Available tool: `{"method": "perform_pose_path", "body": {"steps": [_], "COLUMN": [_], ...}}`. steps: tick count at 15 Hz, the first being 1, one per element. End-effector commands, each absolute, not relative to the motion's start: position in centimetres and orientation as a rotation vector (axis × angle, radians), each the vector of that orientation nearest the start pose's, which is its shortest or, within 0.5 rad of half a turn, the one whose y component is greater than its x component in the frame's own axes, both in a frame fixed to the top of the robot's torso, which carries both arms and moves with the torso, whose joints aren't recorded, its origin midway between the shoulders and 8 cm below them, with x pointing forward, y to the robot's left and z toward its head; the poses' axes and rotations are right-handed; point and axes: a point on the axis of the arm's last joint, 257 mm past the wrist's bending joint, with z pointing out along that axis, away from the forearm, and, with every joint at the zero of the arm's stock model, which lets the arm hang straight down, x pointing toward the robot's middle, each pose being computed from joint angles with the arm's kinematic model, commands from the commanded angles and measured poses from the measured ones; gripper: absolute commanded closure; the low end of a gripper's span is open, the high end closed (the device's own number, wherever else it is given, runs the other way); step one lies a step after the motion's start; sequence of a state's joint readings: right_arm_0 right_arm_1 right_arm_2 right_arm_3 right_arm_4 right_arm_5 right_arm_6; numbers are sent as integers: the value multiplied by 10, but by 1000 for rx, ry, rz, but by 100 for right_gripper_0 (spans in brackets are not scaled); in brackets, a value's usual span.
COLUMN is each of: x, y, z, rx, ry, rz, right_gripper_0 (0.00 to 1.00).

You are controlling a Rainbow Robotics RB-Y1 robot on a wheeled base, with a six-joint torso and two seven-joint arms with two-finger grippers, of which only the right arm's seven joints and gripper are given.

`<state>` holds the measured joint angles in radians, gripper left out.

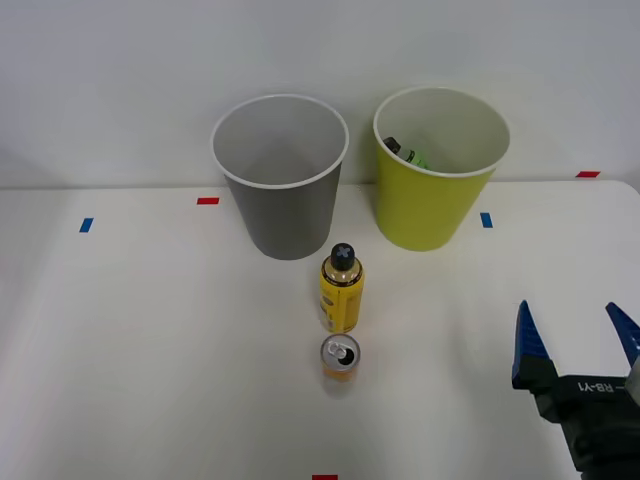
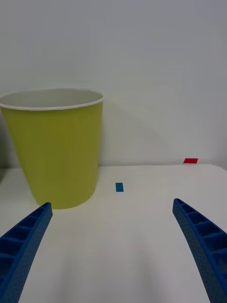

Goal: Put cans in the gray bin, plastic bottles in the light green bin

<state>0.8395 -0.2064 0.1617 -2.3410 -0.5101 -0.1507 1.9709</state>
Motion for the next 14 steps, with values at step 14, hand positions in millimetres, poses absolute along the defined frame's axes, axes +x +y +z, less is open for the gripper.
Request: {"method": "perform_pose_path", "body": {"steps": [14], "x": [232], "y": [-249], "z": [-254], "rx": [169], "ry": [1515], "rz": [86], "right_gripper_0": [13]}}
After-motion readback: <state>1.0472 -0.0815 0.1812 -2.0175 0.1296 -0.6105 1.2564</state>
